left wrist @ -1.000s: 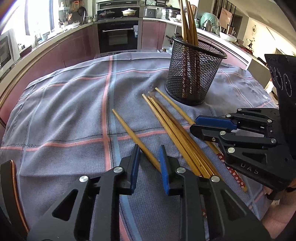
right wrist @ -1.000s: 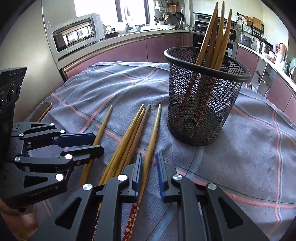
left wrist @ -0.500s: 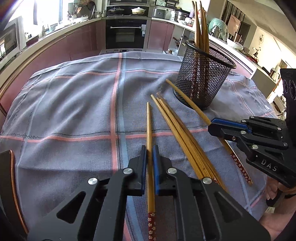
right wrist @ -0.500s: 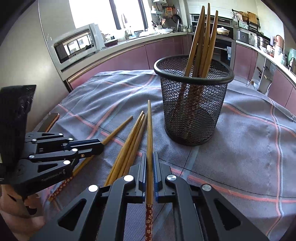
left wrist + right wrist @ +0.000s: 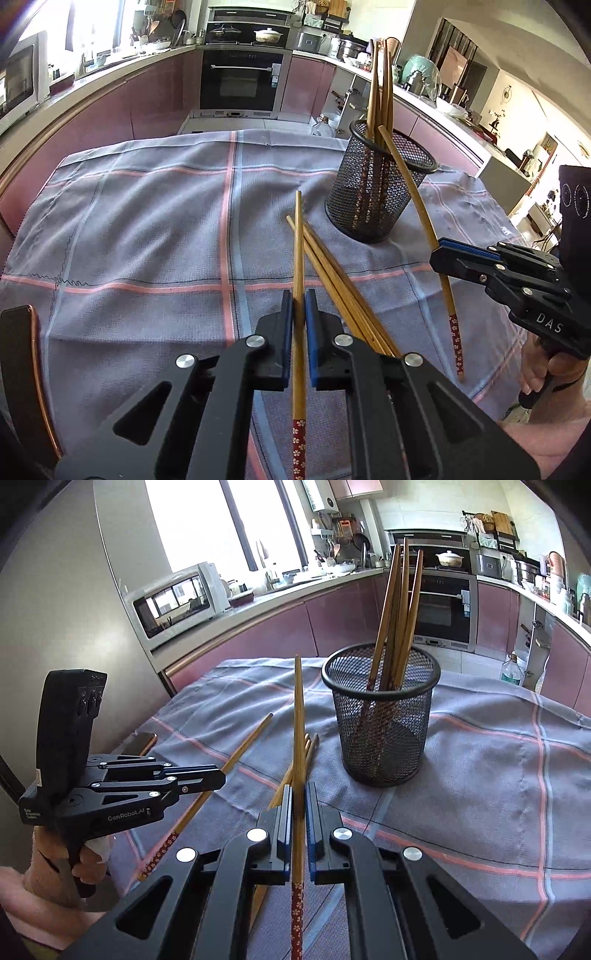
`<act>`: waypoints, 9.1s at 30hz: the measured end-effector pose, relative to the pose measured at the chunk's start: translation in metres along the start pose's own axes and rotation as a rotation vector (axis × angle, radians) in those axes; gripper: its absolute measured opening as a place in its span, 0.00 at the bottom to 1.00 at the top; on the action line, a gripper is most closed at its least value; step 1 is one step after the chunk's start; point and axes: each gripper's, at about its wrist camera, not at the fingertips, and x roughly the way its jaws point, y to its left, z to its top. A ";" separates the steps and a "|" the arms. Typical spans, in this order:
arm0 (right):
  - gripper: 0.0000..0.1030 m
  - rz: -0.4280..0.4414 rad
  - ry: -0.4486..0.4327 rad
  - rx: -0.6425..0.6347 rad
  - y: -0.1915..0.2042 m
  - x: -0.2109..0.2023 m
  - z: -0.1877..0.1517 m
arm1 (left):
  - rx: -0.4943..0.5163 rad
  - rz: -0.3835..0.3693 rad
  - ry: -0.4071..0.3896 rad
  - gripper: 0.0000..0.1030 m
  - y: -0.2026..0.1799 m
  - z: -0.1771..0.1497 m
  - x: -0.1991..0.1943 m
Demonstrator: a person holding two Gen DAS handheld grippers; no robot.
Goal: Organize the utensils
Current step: 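Lift the left tool's chopstick upright over the cup while the right tool lifts its own, then lower the left tool's chopstick into the mesh cup and open while the right tool does likewise, then withdraw both open tools from the cup back over the chopstick pile, then close the left tool on a chopstick while the right tool grasps another, then raise the left tool's chopstick upright over the cup while the right tool raises its own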
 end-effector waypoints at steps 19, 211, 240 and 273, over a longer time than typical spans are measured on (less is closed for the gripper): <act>0.05 0.002 -0.158 0.033 -0.010 -0.042 0.023 | -0.011 -0.155 -0.157 0.07 -0.003 0.027 -0.065; 0.33 -0.080 0.160 -0.043 0.007 0.042 -0.029 | 0.089 0.049 0.076 0.49 -0.024 -0.009 0.036; 0.24 -0.140 0.173 -0.099 0.017 0.072 -0.008 | 0.087 0.075 0.099 0.26 -0.017 0.005 0.046; 0.05 -0.020 0.085 -0.027 0.003 0.029 -0.004 | -0.016 0.046 0.059 0.07 -0.002 0.002 0.020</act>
